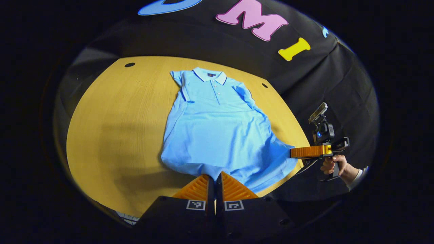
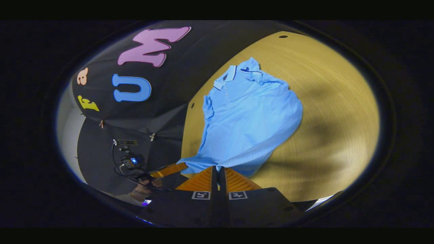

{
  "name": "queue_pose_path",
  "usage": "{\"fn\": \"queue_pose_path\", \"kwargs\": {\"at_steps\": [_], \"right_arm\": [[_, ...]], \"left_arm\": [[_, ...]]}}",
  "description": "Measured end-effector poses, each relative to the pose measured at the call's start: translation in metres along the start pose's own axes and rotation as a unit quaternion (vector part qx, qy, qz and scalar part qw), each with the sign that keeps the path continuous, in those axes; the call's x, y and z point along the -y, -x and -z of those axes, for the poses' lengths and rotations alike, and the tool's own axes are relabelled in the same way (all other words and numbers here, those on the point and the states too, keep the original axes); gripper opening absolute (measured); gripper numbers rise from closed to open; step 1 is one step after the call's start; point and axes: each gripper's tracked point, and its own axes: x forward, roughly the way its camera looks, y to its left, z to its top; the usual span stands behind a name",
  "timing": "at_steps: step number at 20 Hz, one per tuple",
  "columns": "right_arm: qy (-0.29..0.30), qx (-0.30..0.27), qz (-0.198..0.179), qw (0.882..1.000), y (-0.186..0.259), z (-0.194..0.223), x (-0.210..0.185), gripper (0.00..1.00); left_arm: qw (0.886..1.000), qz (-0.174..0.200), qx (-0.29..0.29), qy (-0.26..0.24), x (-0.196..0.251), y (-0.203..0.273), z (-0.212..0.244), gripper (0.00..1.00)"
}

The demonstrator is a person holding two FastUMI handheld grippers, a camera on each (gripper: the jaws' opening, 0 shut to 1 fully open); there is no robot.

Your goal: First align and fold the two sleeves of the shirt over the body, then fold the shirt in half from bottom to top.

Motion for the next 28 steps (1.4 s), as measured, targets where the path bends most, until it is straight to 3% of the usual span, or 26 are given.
{"fn": "queue_pose_path", "kwargs": {"at_steps": [2, 5, 6, 8, 12, 14, 15, 17, 18, 21, 23, 24, 26, 27, 28], "right_arm": [[0.014, 0.012, -0.020, 1.000, 0.002, -0.018, -0.014, 0.00], [0.038, 0.041, -0.022, 0.998, 0.004, -0.059, -0.026, 0.05], [0.044, 0.057, -0.027, 0.997, 0.004, -0.078, -0.032, 0.00], [0.061, 0.081, -0.026, 0.995, 0.004, -0.119, -0.040, 0.04], [0.117, 0.142, -0.026, 0.983, 0.002, -0.209, -0.065, 0.00], [0.135, 0.168, -0.021, 0.976, -0.006, -0.255, -0.073, 0.10], [0.145, 0.174, -0.014, 0.974, -0.014, -0.276, -0.072, 0.00], [0.171, 0.185, 0.013, 0.968, -0.033, -0.317, -0.063, 0.00], [0.182, 0.185, 0.023, 0.965, -0.044, -0.335, -0.059, 0.04], [0.215, 0.178, 0.075, 0.957, -0.083, -0.380, -0.038, 0.05], [0.221, 0.161, 0.117, 0.955, -0.114, -0.395, -0.007, 0.05], [0.222, 0.155, 0.134, 0.953, -0.124, -0.400, 0.007, 0.00], [0.228, 0.140, 0.193, 0.944, -0.143, -0.408, 0.047, 0.11], [0.231, 0.137, 0.211, 0.940, -0.148, -0.410, 0.063, 0.00], [0.228, 0.129, 0.225, 0.939, -0.153, -0.411, 0.080, 0.00]], "left_arm": [[1.000, 0.005, 0.018, -0.002, 0.006, 0.002, -0.020, 0.06], [0.998, 0.005, 0.054, -0.011, 0.007, 0.005, -0.065, 0.06], [0.998, -0.002, 0.061, -0.016, 0.004, 0.006, -0.079, 0.06], [0.997, -0.027, 0.076, -0.015, -0.005, 0.005, -0.114, 0.06], [0.989, -0.027, 0.146, -0.006, -0.005, -0.003, -0.204, 0.06], [0.985, -0.049, 0.164, -0.013, -0.018, -0.016, -0.245, 0.06], [0.984, -0.058, 0.170, -0.009, -0.024, -0.025, -0.263, 0.06], [0.981, -0.066, 0.184, -0.003, -0.031, -0.044, -0.306, 0.06], [0.979, -0.078, 0.187, -0.001, -0.041, -0.056, -0.322, 0.06], [0.977, -0.120, 0.178, 0.007, -0.072, -0.104, -0.356, 0.06], [0.975, -0.161, 0.155, 0.008, -0.102, -0.141, -0.356, 0.06], [0.974, -0.177, 0.138, 0.010, -0.115, -0.160, -0.349, 0.06], [0.972, -0.206, 0.111, 0.007, -0.138, -0.188, -0.341, 0.06], [0.970, -0.221, 0.103, -0.001, -0.149, -0.196, -0.341, 0.06], [0.966, -0.239, 0.095, -0.011, -0.158, -0.200, -0.339, 0.09]]}}
